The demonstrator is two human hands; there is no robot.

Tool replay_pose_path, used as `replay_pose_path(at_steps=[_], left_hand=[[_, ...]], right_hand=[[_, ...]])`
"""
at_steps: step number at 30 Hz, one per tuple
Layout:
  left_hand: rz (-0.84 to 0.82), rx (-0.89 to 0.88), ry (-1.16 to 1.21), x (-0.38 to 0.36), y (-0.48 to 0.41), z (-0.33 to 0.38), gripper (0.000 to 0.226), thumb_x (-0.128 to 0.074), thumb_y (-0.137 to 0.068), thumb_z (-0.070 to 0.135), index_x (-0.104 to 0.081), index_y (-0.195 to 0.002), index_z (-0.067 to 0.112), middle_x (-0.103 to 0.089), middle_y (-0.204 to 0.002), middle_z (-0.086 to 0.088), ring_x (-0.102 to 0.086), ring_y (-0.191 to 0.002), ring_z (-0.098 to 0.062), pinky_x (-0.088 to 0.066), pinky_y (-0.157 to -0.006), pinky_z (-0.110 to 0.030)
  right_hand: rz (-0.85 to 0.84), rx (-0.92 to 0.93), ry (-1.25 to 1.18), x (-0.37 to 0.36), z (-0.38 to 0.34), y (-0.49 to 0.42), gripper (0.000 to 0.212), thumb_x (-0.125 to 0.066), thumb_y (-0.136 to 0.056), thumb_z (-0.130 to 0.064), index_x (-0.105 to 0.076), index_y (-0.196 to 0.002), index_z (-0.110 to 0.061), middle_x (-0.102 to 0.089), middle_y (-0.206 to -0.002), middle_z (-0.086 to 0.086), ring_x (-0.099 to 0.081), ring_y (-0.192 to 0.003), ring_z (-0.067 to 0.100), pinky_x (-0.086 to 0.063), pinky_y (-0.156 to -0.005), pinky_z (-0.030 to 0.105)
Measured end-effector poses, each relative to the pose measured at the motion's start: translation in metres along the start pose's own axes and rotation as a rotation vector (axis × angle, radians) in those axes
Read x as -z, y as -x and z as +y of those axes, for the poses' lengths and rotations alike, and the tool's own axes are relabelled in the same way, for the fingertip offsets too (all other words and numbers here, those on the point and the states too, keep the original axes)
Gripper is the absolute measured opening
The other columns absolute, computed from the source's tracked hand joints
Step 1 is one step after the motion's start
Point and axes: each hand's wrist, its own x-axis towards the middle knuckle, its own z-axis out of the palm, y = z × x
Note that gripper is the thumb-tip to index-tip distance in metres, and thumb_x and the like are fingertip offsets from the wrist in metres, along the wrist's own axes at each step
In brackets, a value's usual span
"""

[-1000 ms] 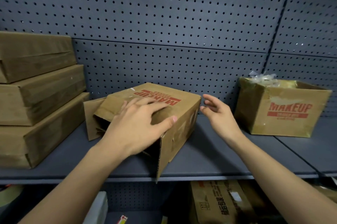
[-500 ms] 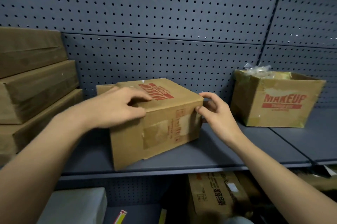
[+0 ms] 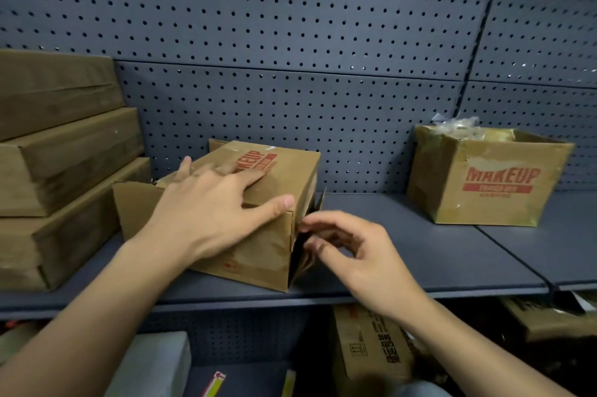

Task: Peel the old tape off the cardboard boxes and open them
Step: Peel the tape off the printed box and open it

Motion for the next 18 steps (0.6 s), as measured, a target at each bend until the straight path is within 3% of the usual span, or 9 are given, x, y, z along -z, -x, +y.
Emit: replay_pose_path(at_steps=[3, 6, 8, 11, 13, 15, 18], left_hand=[[0.0, -0.007, 0.034, 0.002, 0.002, -0.002, 0.113, -0.004, -0.053, 0.104, -0.041, -0.142, 0.045, -0.041, -0.155, 0.005, -0.039, -0.141, -0.02, -0.009, -0.122, -0.052], [-0.016, 0.003, 0.061, 0.004, 0.005, -0.002, 0.117, -0.01, -0.046, 0.106, -0.042, -0.139, 0.044, -0.04, -0.155, 0.008, -0.039, -0.141, -0.02, -0.009, -0.12, -0.052], [-0.024, 0.009, 0.045, 0.003, 0.006, -0.001, 0.12, -0.013, -0.043, 0.108, -0.04, -0.14, 0.044, -0.038, -0.156, 0.007, -0.037, -0.142, -0.02, -0.008, -0.12, -0.052], [-0.004, 0.002, 0.024, 0.0, 0.007, -0.004, 0.116, -0.016, -0.045, 0.107, -0.04, -0.14, 0.044, -0.039, -0.155, 0.008, -0.039, -0.141, -0.021, -0.007, -0.12, -0.052], [0.008, -0.014, 0.028, -0.002, 0.007, -0.007, 0.109, -0.016, -0.048, 0.106, -0.042, -0.135, 0.045, -0.043, -0.152, 0.01, -0.042, -0.138, -0.019, -0.008, -0.121, -0.053], [0.01, -0.034, 0.041, -0.003, 0.005, -0.009, 0.104, -0.017, -0.049, 0.105, -0.043, -0.131, 0.046, -0.046, -0.149, 0.013, -0.045, -0.134, -0.018, -0.01, -0.122, -0.054], [0.007, -0.048, 0.052, -0.002, 0.004, -0.011, 0.101, -0.019, -0.05, 0.105, -0.044, -0.128, 0.047, -0.046, -0.148, 0.015, -0.046, -0.132, -0.018, -0.015, -0.12, -0.05]], right_hand=[[0.063, -0.007, 0.082, 0.006, 0.014, -0.01, 0.026, -0.065, -0.091, -0.008, -0.073, -0.106, -0.027, -0.073, -0.105, -0.011, -0.066, -0.104, 0.009, -0.051, -0.097, 0.035], [-0.024, -0.005, 0.303, 0.015, 0.029, -0.024, 0.019, -0.062, -0.096, -0.021, -0.072, -0.109, -0.029, -0.067, -0.113, -0.015, -0.053, -0.118, 0.0, -0.04, -0.107, 0.032], [-0.089, 0.037, 0.464, 0.017, 0.036, -0.03, 0.021, -0.053, -0.098, -0.036, -0.072, -0.105, -0.028, -0.065, -0.11, -0.016, -0.05, -0.121, 0.005, -0.038, -0.107, 0.039], [-0.121, 0.039, 0.585, 0.019, 0.042, -0.031, 0.03, -0.046, -0.096, -0.046, -0.07, -0.096, -0.027, -0.066, -0.1, -0.01, -0.056, -0.111, 0.009, -0.039, -0.101, 0.044], [-0.177, 0.02, 0.609, 0.018, 0.046, -0.029, 0.017, -0.055, -0.096, -0.038, -0.068, -0.098, -0.027, -0.065, -0.094, -0.012, -0.06, -0.095, 0.011, -0.041, -0.096, 0.038], [-0.211, -0.013, 0.639, 0.016, 0.05, -0.025, 0.013, -0.064, -0.094, -0.033, -0.063, -0.104, -0.026, -0.064, -0.094, -0.014, -0.061, -0.092, 0.015, -0.045, -0.092, 0.034], [-0.14, -0.111, 0.599, 0.012, 0.056, -0.024, 0.032, -0.071, -0.088, -0.033, -0.046, -0.106, -0.029, -0.064, -0.085, -0.005, -0.06, -0.081, 0.018, -0.052, -0.076, 0.04]])
